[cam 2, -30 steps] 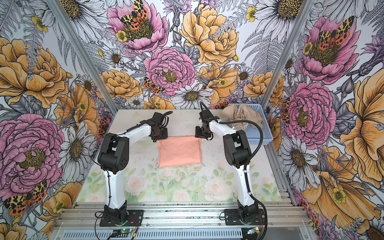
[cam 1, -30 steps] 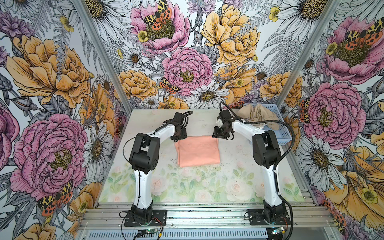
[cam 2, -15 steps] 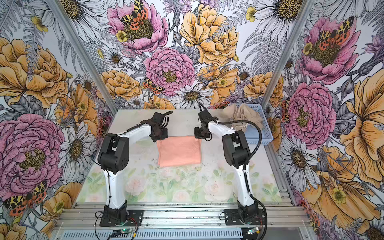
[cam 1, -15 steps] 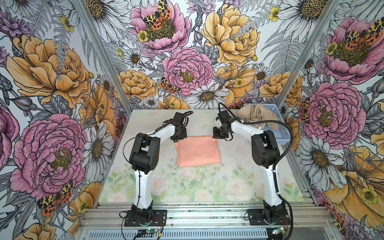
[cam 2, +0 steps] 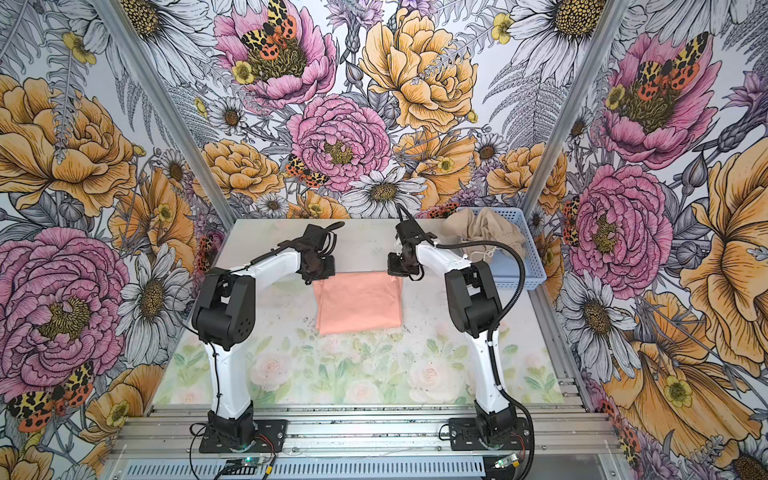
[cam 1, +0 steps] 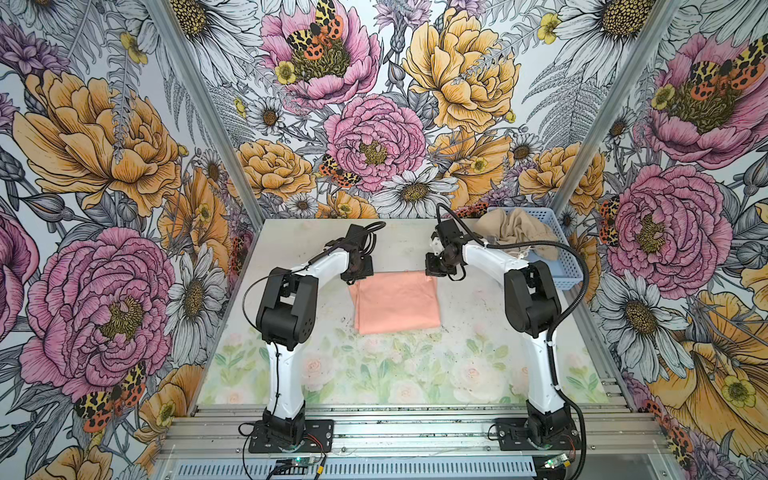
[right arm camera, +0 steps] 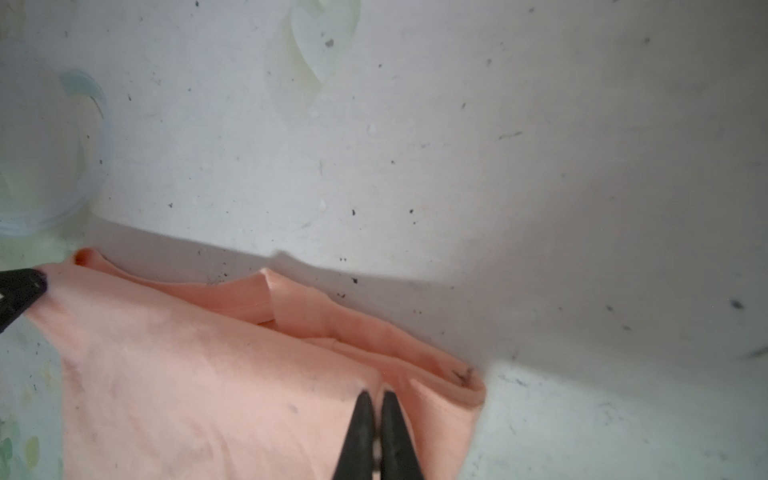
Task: Fold and stack the mixed laundry pile
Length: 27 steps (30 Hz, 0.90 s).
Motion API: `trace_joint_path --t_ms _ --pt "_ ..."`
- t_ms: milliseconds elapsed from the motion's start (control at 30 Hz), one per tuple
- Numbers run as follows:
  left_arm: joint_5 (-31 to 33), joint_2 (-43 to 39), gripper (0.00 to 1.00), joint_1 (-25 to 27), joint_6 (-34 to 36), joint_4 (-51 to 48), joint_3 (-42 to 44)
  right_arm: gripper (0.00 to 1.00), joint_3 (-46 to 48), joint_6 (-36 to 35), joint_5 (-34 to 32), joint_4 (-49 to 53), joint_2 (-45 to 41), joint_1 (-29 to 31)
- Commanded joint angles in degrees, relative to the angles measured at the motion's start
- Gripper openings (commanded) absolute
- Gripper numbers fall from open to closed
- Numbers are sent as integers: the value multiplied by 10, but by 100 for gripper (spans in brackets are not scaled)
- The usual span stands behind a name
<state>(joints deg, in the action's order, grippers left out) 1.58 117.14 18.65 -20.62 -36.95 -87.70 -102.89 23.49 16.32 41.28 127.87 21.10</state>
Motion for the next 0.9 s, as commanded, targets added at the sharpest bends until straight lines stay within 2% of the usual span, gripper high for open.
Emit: trace_joint_path --t_ms 0,433,867 --pt "-16 -51 0 -4 -9 16 15 0 7 4 5 -11 -45 7" --pt "-12 -146 0 -20 -16 16 87 0 19 7 3 -11 -81 16" --pt "-3 -60 0 -31 -3 29 60 0 -36 9 -9 -12 11 16"
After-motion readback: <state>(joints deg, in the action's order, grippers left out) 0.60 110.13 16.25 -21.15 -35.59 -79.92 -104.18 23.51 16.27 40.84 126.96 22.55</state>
